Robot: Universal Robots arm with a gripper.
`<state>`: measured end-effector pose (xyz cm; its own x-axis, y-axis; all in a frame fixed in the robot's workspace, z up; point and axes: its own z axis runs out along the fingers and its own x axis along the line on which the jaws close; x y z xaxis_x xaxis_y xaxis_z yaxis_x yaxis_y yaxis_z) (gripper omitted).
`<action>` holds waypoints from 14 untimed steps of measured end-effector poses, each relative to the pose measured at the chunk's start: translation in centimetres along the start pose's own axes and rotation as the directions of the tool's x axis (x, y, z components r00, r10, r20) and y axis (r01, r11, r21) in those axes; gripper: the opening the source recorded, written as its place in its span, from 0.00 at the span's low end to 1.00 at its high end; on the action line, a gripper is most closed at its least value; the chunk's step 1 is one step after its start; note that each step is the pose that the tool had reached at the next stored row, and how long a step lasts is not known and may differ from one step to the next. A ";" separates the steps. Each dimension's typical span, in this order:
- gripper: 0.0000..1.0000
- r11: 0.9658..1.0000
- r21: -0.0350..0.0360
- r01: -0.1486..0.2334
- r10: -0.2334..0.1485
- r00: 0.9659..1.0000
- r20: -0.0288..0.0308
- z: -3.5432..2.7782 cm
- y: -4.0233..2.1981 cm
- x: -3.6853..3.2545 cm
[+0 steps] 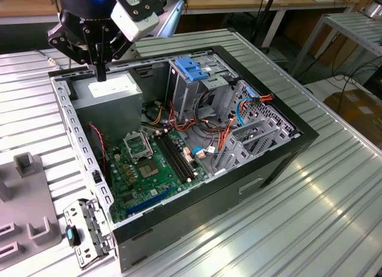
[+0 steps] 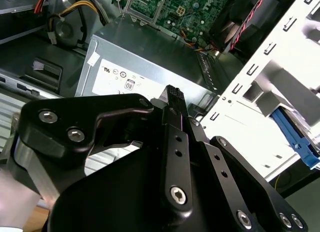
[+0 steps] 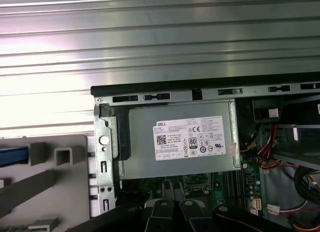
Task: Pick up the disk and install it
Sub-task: 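Reach for the disk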
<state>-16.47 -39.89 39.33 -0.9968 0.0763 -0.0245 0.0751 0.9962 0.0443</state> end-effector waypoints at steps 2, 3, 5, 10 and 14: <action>0.11 1.000 0.000 0.000 0.000 1.000 0.000 0.00 -0.01 0.11; 0.11 1.000 0.000 0.000 0.000 1.000 0.000 -0.01 -0.01 0.16; 0.11 1.000 0.000 0.000 0.000 1.000 0.000 -0.01 -0.02 0.27; 0.11 1.000 0.000 0.000 0.000 1.000 0.000 -0.02 -0.05 0.65; 0.11 1.000 0.000 0.000 0.000 1.000 0.000 -0.02 -0.07 0.86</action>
<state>-17.34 -39.89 39.33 -0.9968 0.0762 -0.0244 0.0751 0.9962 0.0444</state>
